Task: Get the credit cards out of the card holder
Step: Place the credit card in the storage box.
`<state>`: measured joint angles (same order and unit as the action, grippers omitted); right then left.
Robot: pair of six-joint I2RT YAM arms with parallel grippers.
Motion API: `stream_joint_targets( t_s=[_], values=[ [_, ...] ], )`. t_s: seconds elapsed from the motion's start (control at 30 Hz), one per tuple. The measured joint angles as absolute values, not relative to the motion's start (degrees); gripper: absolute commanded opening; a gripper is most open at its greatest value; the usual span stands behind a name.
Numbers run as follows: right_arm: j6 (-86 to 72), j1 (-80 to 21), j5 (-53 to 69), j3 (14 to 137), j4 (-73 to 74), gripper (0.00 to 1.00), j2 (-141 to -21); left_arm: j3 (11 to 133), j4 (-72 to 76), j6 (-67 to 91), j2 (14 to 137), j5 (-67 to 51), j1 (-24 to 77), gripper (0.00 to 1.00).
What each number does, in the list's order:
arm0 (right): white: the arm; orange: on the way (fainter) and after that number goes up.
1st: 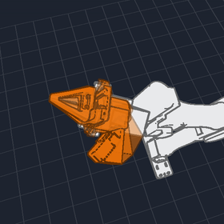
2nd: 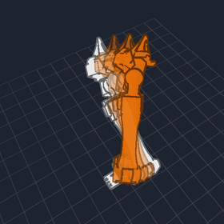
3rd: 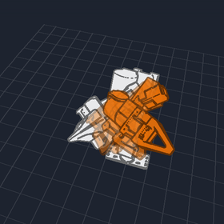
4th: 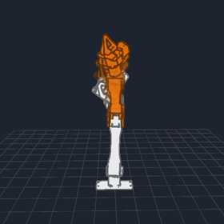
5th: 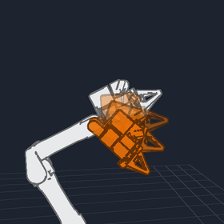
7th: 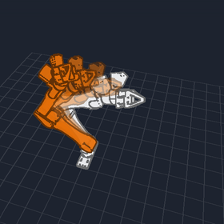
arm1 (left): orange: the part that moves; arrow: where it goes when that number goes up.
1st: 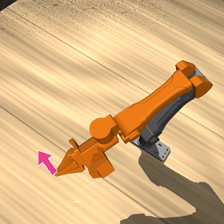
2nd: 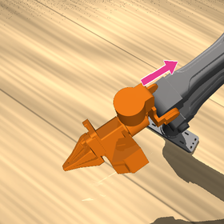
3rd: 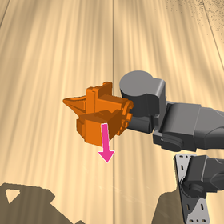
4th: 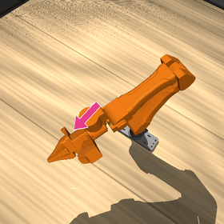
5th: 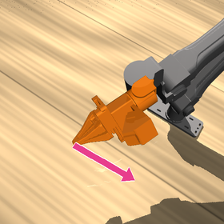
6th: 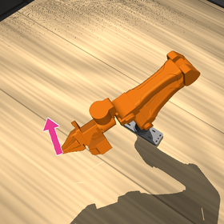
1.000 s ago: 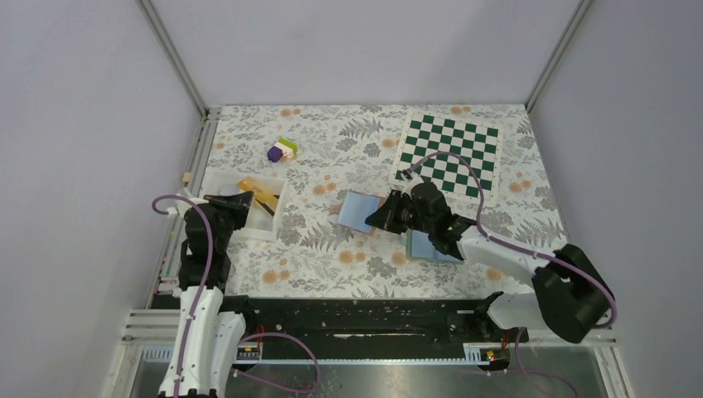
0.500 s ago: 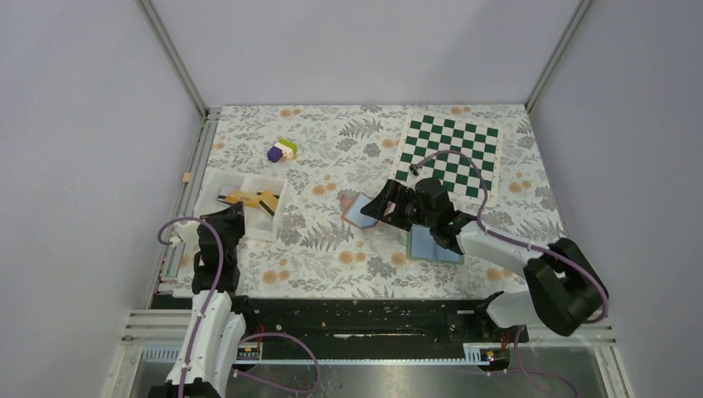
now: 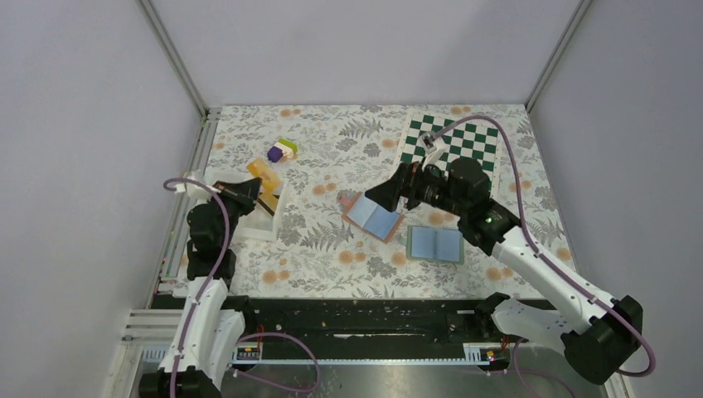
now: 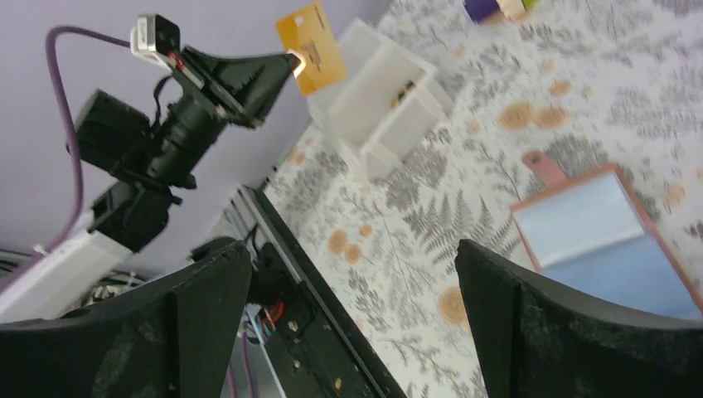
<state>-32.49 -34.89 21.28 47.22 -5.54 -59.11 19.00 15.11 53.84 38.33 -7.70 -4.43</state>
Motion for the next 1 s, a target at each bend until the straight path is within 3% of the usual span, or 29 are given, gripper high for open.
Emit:
stream_joint_targets(
  t_s=[0.2, 0.33, 0.57, 0.77, 1.0],
  values=[
    [-40.73, -34.83, 25.17, 62.65, -0.86, 0.99, -65.54, 28.71, 10.61, 32.47, 32.77, -14.7, 7.55, 0.0],
    [-45.98, -34.83, 27.53, 63.33, -1.19, 0.95, -65.98, 34.79, 5.69, 15.79, 29.36, -12.23, 21.06, 0.0],
    [-49.12, -34.81, 29.65, 65.69, 5.96, 0.79, -66.61, 37.43, -0.56, -12.14, 29.67, 5.72, 42.76, 0.0],
    [-56.34, -34.81, 29.54, 65.3, 6.31, 0.65, -68.14, 37.52, 0.21, -32.45, 36.99, 22.52, 55.13, 0.0],
    [-63.53, -35.44, 29.61, 65.91, 2.09, 0.63, -77.93, 37.3, 3.81, -45.71, 41.6, 31.33, 60.64, 0.0]
  ],
)
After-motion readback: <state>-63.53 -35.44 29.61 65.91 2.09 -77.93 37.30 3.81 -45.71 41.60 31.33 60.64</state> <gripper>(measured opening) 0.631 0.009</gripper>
